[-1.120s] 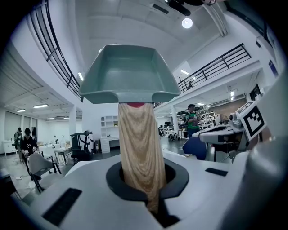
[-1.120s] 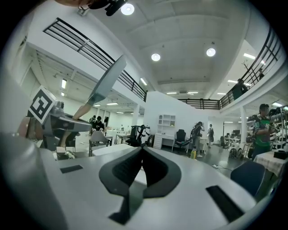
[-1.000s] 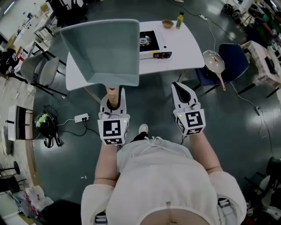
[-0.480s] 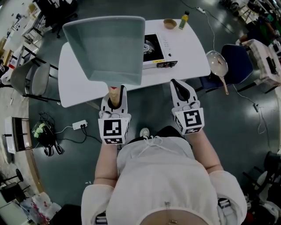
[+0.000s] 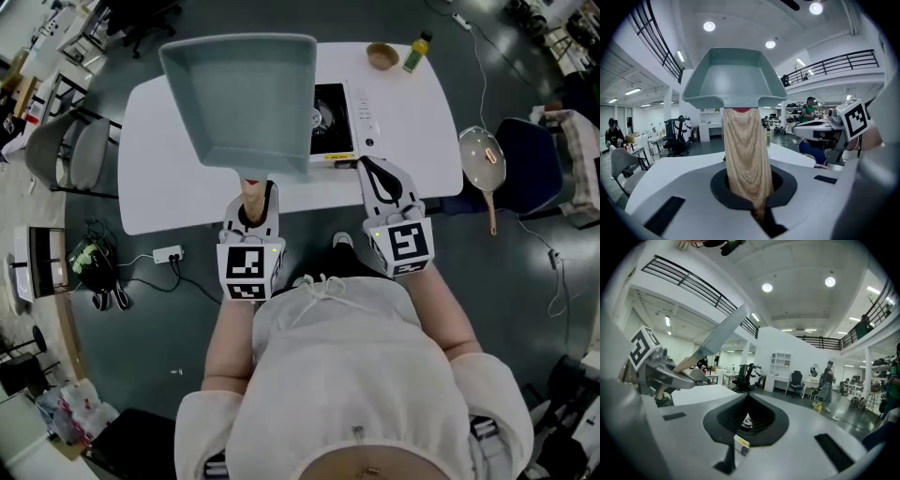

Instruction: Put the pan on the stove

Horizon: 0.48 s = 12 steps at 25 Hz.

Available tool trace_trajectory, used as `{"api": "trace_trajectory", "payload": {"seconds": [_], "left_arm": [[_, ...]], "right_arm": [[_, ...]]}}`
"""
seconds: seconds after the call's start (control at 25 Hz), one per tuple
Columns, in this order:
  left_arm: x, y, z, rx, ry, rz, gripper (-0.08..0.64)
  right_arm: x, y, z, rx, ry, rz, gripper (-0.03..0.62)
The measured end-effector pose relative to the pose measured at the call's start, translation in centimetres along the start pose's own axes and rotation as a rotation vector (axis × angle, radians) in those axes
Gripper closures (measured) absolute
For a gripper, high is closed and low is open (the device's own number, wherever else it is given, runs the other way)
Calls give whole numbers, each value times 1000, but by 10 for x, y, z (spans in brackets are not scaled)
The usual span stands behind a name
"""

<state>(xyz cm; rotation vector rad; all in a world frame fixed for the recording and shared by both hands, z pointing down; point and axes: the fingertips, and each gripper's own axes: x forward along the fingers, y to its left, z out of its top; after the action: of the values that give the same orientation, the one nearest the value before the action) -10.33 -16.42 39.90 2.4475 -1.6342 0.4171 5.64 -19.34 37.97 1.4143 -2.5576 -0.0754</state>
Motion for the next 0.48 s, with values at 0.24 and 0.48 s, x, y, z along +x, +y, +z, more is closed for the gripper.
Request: {"api": "trace_trajectory", "payload": {"seconds": [0.24,0.48], "left_arm": [[66,-7,-15,-37,110,46,541],[110,-20,-52,-90,266,62,540]], "right_arm": [[50,-53,-18,45,8,86,586],[86,-83,-51,93,58,162,586]]}}
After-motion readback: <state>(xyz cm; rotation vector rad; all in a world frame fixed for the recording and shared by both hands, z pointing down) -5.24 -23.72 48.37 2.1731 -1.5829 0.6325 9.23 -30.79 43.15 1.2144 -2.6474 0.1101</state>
